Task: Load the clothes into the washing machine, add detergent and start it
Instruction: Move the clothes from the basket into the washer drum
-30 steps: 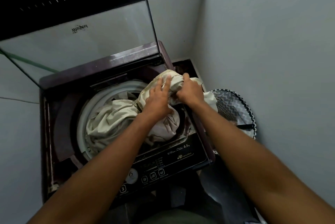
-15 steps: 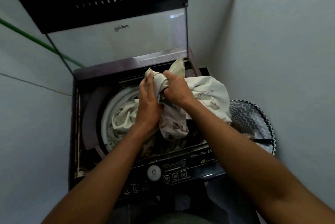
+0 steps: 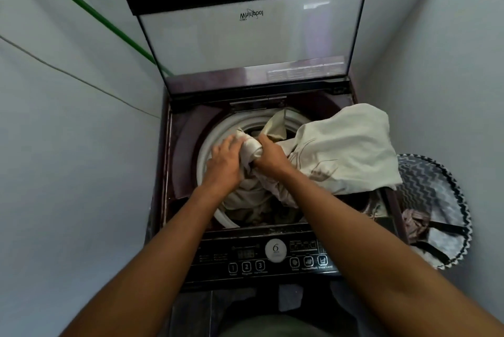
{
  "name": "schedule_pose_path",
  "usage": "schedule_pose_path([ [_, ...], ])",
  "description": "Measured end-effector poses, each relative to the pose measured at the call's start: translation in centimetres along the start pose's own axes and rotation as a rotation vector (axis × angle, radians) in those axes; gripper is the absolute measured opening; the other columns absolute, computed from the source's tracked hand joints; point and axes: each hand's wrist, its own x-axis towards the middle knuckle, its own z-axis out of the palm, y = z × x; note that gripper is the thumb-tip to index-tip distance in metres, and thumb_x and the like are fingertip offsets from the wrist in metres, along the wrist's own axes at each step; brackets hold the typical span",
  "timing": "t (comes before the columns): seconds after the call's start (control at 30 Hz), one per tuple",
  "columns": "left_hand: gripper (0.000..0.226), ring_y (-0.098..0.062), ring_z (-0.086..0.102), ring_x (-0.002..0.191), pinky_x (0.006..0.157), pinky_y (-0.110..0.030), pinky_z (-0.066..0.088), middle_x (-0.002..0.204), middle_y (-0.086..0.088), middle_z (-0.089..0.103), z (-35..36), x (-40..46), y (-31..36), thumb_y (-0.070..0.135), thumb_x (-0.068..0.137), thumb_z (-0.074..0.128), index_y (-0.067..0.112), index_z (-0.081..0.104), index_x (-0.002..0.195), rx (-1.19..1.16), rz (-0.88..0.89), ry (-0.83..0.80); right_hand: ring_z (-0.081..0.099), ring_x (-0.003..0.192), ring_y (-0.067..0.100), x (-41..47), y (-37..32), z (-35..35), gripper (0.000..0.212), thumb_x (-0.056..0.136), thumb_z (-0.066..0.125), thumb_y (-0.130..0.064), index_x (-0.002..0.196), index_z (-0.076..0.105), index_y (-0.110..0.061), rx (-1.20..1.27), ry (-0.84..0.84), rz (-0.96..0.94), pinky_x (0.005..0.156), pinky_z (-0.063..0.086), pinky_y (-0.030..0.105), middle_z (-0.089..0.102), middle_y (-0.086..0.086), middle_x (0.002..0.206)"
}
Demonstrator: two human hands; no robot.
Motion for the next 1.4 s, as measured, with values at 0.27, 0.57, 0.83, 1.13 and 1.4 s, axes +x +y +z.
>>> schedule_pose_path([
  [0.27,0.057,-0.032,0.031,0.137,0.111,-0.044,0.035,0.154,-0.012,0.029,0.5,1.6,3.0,0.011,0.082,0.066,0.017,0.049,0.137,0.005,0.031,0.055,0.053,0.12,0.024,-0.2,1.2,-2.4,0.074,0.078,0.079,-0.029,0.14,0.041,-0.011,-0.046,-0.239,0.082,0.091,0.045,0.033,0.055,0.007,0.131],
  [0.57,0.072,-0.03,0.037,0.136,0.114,-0.045,0.032,0.148,-0.008,0.039,1.9,4.1,12.3,0.008,0.075,0.066,0.02,0.045,0.143,-0.161,0.287,0.024,0.026,0.139,0.039,-2.4,3.6,-11.8,0.061,0.078,0.073,-0.027,0.134,0.05,-0.018,-0.56,0.579,0.117,0.107,0.032,0.061,0.034,0.017,0.147],
  [0.83,0.1,-0.029,0.015,0.149,0.118,-0.05,0.025,0.164,-0.003,0.008,5.7,4.6,18.1,0.03,0.08,0.075,0.032,0.011,0.157,-0.103,0.362,-0.271,0.031,0.137,0.042,-6.6,11.0,-16.8,0.112,0.07,0.081,-0.055,0.152,0.015,-0.016,-0.254,0.577,0.436,0.1,0.042,0.056,0.018,0.024,0.155],
  [1.13,0.108,-0.031,0.016,0.149,0.116,-0.05,0.03,0.164,-0.006,0.006,6.0,5.1,18.0,0.031,0.079,0.077,0.028,0.003,0.158,-0.15,0.336,-0.184,0.062,0.078,0.038,-5.2,9.6,-15.5,0.009,0.094,0.056,-0.015,0.094,0.058,-0.006,-0.342,0.778,0.012,0.06,0.042,0.037,0.061,0.015,0.096],
  [1.4,0.096,-0.032,0.031,0.142,0.116,-0.048,0.032,0.157,-0.013,0.026,4.7,5.8,14.1,0.029,0.082,0.074,0.011,0.015,0.157,-0.296,0.218,-0.013,0.057,0.074,0.031,-2.4,4.9,-12.5,0.008,0.093,0.057,-0.013,0.089,0.057,-0.006,-0.266,0.705,-0.171,0.059,0.038,0.035,0.058,0.012,0.087],
])
